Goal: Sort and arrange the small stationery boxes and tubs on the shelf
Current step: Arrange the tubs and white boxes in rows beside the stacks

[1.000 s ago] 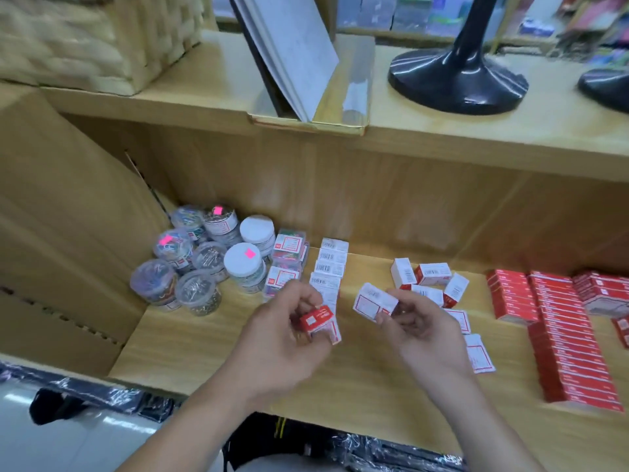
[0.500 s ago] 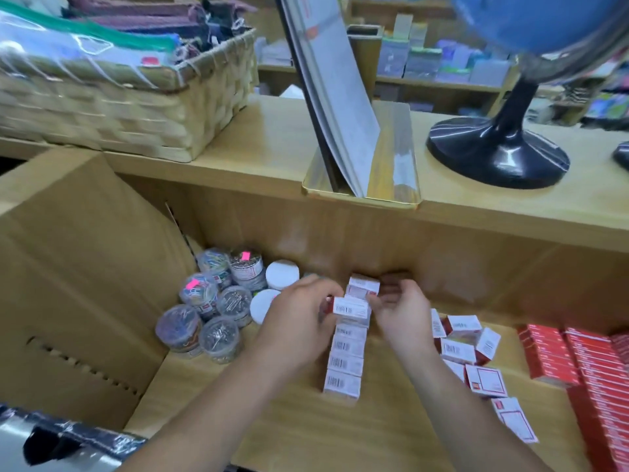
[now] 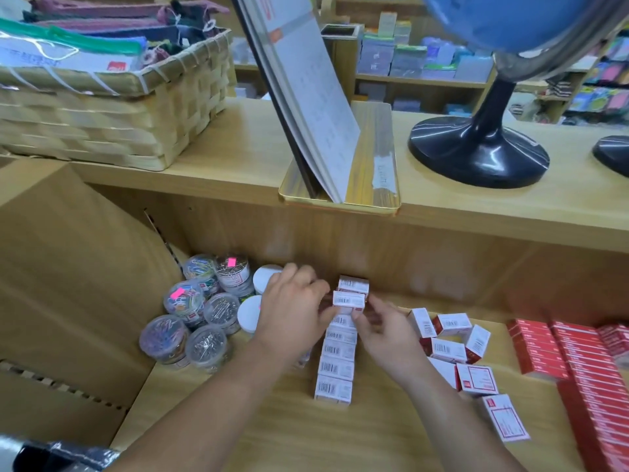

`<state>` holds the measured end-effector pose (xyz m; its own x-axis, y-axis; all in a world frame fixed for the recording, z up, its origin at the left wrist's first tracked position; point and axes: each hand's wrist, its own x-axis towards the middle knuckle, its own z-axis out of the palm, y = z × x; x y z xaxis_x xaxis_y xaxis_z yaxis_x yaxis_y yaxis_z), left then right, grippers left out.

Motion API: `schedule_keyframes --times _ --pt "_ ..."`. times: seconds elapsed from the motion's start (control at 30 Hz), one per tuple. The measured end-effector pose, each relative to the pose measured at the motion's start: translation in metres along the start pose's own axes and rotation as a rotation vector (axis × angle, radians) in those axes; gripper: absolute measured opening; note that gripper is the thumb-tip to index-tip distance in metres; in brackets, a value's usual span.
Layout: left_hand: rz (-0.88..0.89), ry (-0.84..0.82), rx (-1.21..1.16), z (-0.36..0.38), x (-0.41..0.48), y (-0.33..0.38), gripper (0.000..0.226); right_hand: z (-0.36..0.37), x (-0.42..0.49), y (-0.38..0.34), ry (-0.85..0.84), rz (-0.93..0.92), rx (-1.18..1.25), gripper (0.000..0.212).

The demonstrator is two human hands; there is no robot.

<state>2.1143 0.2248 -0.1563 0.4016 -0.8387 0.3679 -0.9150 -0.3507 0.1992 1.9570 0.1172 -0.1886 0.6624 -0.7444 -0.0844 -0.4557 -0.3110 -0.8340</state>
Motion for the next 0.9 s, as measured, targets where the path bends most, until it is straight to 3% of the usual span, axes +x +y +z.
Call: schedule_keyframes --times 0.13,0.2,0.53,0.9 --pt "0.078 0.023 0.035 0.009 -0.002 -0.008 0.043 0.004 0.005 -0.005 0.005 -0.026 -0.15 0.022" --pt "0.087 0.014 0.061 0.013 -0.001 -0.006 0.039 0.006 0.005 -0.009 -0.006 -0.034 -0.189 0.026" --pt "0.024 -0.05 0.061 0.016 -0.005 -0.004 0.043 0.002 0.002 -0.004 0.032 -0.074 -0.15 0.024" --pt "-0.006 -0.076 0.063 0.003 -0.006 0.005 0.025 -0.011 -0.016 -0.01 -0.001 -0.006 -0.149 0.031"
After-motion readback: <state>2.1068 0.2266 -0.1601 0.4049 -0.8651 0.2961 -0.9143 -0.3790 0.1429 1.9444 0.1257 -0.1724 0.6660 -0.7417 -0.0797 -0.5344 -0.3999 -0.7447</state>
